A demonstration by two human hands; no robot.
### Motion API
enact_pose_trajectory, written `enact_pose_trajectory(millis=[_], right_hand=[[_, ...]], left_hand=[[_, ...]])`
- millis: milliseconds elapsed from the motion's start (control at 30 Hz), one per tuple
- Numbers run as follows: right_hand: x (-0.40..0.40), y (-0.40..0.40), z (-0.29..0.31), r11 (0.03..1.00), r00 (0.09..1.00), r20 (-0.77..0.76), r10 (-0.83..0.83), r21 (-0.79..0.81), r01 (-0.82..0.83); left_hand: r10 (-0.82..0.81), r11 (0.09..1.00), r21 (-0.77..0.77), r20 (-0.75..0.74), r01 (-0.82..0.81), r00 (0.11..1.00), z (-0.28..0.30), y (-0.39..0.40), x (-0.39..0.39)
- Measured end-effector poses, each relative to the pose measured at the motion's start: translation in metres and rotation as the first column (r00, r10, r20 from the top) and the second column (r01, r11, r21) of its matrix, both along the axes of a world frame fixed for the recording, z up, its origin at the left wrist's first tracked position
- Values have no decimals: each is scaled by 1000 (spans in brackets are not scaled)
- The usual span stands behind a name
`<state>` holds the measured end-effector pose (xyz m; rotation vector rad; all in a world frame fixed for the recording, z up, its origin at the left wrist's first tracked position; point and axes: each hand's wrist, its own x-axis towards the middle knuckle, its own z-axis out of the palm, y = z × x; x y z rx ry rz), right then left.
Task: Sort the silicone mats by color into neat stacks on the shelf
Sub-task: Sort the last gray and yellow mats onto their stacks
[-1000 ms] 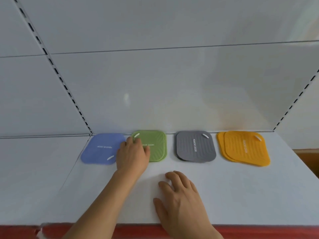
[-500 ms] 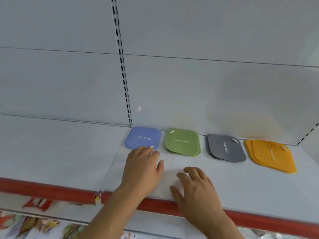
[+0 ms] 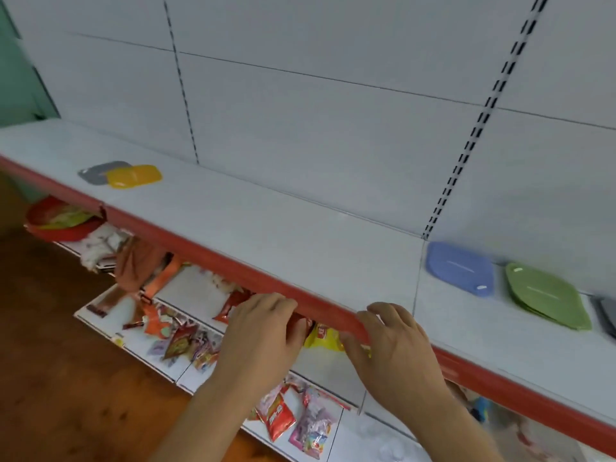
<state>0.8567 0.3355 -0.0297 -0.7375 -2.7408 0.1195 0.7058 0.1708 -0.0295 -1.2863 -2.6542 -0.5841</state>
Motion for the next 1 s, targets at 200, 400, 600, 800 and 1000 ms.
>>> enact_pose_trajectory(millis=[200,400,600,800,1000], right_hand=[[-97,-52,1,981,982,1,189,-29,-189],[-221,-90,-7,950,950,-54,309,-27,-311],[-338,-115,0,925,926,-87,367,-71,-373],[-426,-137,-3,913,916,-45,399,-76,-402],[-512,-156,-4,932,934,-9,358,-54,-358]], left_hand=[[176,982,67,30,-177,984,-2,-70,-68],[321,947,-28,14,-320,947,-4,-126,-162],[388,921,-40,1,-387,922,21,-158,-260],[440,898,-47,55,-438,896,20,-184,-340],[423,906,-21,51,-423,905,14,-204,-429]])
